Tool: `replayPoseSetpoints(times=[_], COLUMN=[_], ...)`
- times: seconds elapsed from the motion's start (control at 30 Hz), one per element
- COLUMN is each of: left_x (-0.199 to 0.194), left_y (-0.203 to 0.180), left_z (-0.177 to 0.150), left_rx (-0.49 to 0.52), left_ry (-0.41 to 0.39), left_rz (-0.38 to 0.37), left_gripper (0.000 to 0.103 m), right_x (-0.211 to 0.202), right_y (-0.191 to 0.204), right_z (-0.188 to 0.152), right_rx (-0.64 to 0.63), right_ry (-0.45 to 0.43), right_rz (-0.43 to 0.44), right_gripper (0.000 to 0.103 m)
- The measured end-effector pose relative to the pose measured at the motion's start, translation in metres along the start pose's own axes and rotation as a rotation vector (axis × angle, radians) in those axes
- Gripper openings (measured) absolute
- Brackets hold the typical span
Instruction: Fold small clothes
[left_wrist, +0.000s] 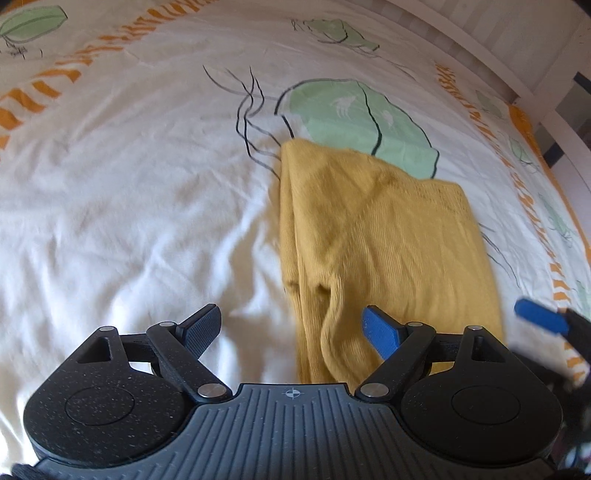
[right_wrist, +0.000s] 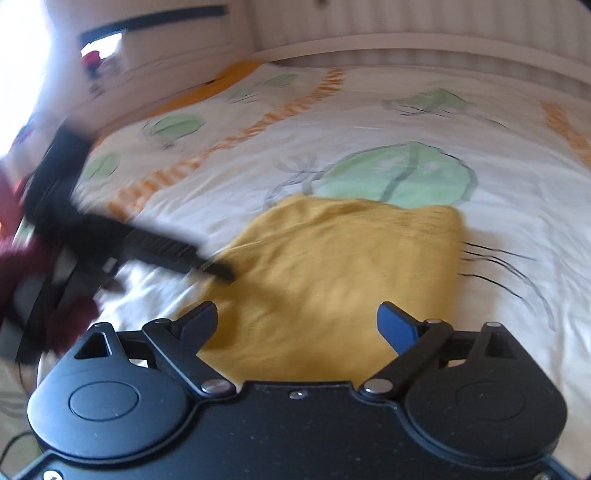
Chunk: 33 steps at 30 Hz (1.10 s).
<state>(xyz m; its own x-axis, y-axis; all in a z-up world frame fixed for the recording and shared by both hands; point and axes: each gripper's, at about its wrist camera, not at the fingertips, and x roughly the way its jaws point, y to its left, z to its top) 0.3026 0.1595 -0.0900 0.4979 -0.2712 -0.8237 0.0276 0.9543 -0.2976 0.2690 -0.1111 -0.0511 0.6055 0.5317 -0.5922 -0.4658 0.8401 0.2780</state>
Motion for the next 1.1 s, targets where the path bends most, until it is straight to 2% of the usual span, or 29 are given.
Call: replayPoseSetpoints(times=[0.17, 0.3, 0.37, 0.53, 0.7, 0.83, 0.9, 0.97, 1.03, 1.1], left_x=[0.003, 0.013, 0.018, 0.026, 0.036, 0.045, 0.046, 0.046, 0.045, 0.044], left_y=[-0.005, -0.011, -0.015, -0.021, -0.023, -0.028, -0.031, -0.031, -0.028, -0.018], left_z=[-0.010, -0.009, -0.008, -0.005, 0.001, 0.005, 0.004, 0.002, 0.000, -0.001], left_rx=[0.022, 0.009, 0.006, 0.024, 0.003, -0.017, -0.011, -0.004, -0.013, -0.058], left_ry=[0.021, 0.066, 0.071, 0.054, 0.051, 0.074, 0.074, 0.065, 0.058, 0.060], left_rz=[-0.024, -0.109, -0.116, -0.144, -0.228, -0.293, -0.301, -0.296, -0.289, -0.290], left_gripper=[0.083, 0.083, 0.084, 0.084, 0.084, 0.084, 0.083, 0.077, 0.056, 0.041], right_x=[0.001, 0.015, 0.026, 0.057, 0.081, 0.091, 0.091, 0.090, 0.086, 0.082], right_y=[-0.055, -0.090, -0.101, -0.117, -0.123, -0.125, -0.126, -0.128, -0.131, -0.132], right_z=[0.011, 0.016, 0.017, 0.017, 0.018, 0.022, 0.023, 0.022, 0.019, 0.016], right_rx=[0.212, 0.338, 0.380, 0.453, 0.527, 0.545, 0.547, 0.554, 0.542, 0.526], right_ry=[-0.008, 0.005, 0.018, 0.055, 0.039, 0.030, 0.035, 0.034, 0.031, 0.022], right_rz=[0.030, 0.058, 0.080, 0.151, 0.263, 0.307, 0.314, 0.328, 0.353, 0.370], right_gripper=[0.098, 0.100, 0.100, 0.100, 0.103, 0.103, 0.103, 0.103, 0.103, 0.102])
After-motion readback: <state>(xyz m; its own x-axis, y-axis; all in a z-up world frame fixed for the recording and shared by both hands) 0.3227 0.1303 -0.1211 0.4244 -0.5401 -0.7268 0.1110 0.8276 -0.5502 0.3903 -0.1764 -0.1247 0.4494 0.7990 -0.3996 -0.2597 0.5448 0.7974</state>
